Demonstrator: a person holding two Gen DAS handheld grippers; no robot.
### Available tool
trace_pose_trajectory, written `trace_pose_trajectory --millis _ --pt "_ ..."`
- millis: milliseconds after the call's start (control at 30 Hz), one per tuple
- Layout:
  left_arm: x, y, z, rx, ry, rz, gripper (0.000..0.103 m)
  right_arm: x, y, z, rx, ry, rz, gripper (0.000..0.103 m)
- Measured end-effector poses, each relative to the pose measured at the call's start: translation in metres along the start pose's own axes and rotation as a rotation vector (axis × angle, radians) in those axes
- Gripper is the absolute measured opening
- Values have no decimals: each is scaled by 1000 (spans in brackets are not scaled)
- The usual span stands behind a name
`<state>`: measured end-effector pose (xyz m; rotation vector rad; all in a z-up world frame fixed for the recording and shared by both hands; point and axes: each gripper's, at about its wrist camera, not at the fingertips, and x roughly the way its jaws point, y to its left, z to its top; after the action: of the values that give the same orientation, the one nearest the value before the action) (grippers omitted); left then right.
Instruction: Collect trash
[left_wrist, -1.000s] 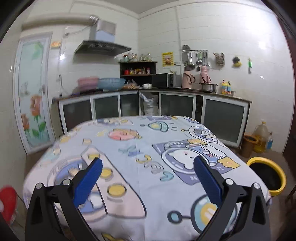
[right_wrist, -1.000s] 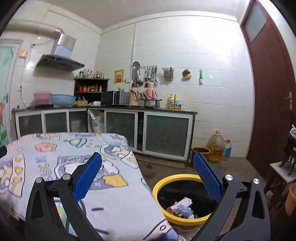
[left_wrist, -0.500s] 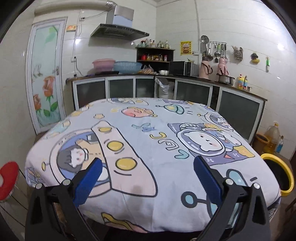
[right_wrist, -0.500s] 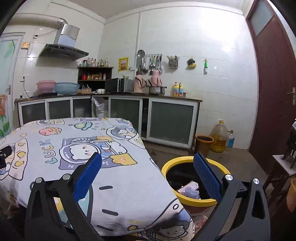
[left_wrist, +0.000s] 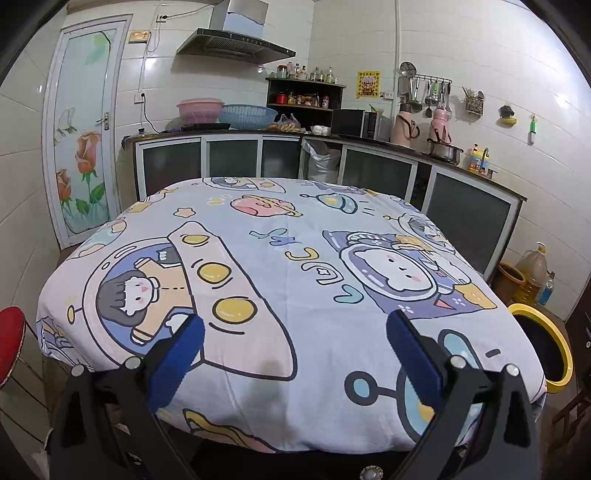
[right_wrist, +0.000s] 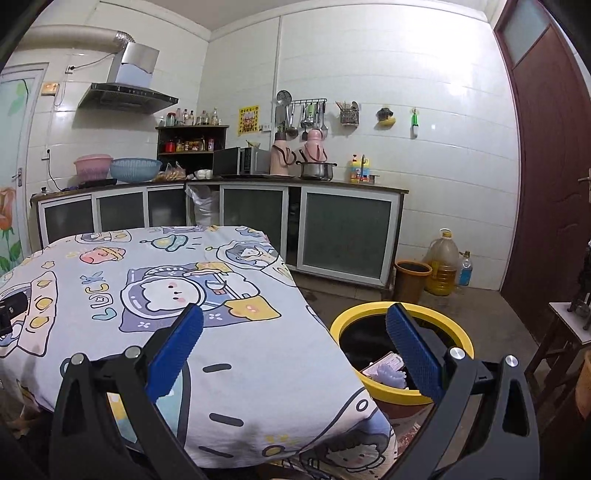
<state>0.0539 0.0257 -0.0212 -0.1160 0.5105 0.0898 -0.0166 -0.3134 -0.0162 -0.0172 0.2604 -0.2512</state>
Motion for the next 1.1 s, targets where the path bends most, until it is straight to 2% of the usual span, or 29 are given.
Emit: trace_pose_trajectory --millis 167,1100 --pt "0 -5 -1 11 19 -16 95 3 1 -2 4 8 1 95" --pt "-9 -17 -1 51 8 -42 95 6 -3 -6 23 29 -15 95"
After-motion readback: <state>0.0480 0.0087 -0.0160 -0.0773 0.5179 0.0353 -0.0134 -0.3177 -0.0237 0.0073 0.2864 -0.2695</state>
